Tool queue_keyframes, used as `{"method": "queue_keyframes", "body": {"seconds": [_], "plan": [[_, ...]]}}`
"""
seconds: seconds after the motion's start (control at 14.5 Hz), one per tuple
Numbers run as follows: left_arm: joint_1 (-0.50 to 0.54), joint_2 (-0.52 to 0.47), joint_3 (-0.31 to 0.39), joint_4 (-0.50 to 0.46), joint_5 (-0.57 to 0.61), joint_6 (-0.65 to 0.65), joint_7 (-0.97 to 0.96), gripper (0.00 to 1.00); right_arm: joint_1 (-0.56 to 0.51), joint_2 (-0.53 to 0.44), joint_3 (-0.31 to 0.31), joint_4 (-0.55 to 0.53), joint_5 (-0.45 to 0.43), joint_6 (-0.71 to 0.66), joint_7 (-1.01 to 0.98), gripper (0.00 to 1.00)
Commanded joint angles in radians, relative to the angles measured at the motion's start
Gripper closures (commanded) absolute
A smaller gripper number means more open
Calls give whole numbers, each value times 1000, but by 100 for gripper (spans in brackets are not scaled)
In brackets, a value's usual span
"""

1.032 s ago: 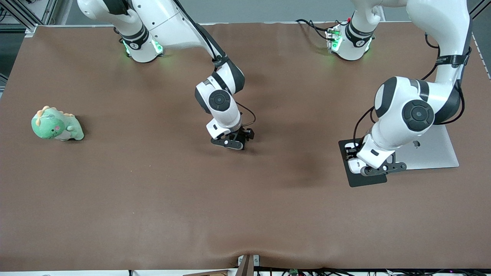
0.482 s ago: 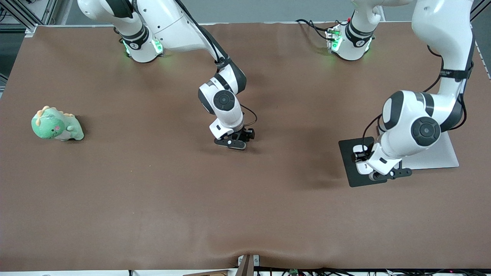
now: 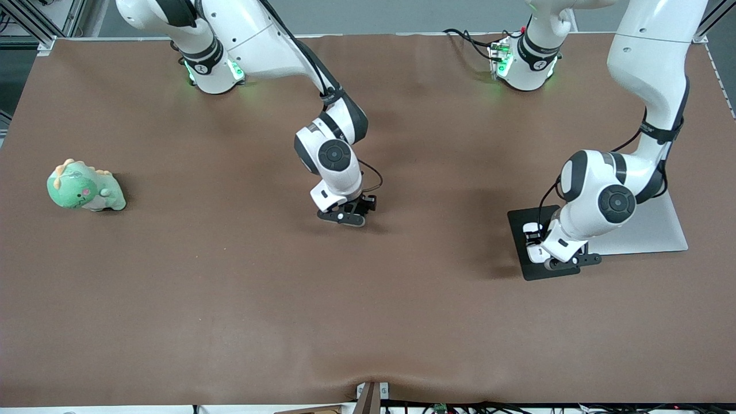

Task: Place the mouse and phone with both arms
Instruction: 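Carry the mouse onto the black pad while the right gripper lifts the phone, then release the mouse on the pad while the right gripper carries the phone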

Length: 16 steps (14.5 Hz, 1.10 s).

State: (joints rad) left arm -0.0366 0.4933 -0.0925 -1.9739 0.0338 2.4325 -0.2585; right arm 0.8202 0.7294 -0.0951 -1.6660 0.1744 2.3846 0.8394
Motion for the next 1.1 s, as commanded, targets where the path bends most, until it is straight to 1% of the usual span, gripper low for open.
{"method": "queue_keyframes", "body": {"seconds": [0.0, 0.07, 0.21, 0.41, 0.48, 0.62, 0.69, 0.76, 0.83, 0.96, 1.03], "plan": [[17, -24, -4, -37, 14, 27, 5, 100, -73, -77, 12, -4, -9, -97, 0, 100], [18, -15, -3, -36, 14, 30, 5, 100, -85, -94, 12, -4, -9, -125, 0, 100], [17, -4, -1, -46, 56, 63, 4, 100, -110, -123, 12, -6, -9, -197, 0, 100], [41, 20, -3, -45, 66, 71, 4, 100, -145, -169, 12, -32, -9, -249, -42, 100], [41, 31, -3, -43, 66, 71, 4, 97, -156, -182, 12, -41, -9, -249, -48, 100], [41, 36, -3, -40, 67, 71, 4, 80, -179, -203, 12, -73, -9, -249, -74, 100], [41, 37, -3, -37, 66, 71, 4, 62, -197, -218, 12, -96, -10, -248, -106, 100], [43, 37, -3, -33, 66, 71, 4, 27, -210, -237, 12, -127, -9, -243, -131, 100], [44, 30, -3, -29, 66, 71, 2, 0, -223, -258, 12, -156, -9, -239, -146, 100], [44, 2, -3, -25, 67, 62, -1, 0, -252, -301, 12, -210, -10, -239, -195, 100], [44, -27, -3, -17, 67, 62, -1, 0, -269, -329, 12, -243, -10, -237, -223, 100]]}}
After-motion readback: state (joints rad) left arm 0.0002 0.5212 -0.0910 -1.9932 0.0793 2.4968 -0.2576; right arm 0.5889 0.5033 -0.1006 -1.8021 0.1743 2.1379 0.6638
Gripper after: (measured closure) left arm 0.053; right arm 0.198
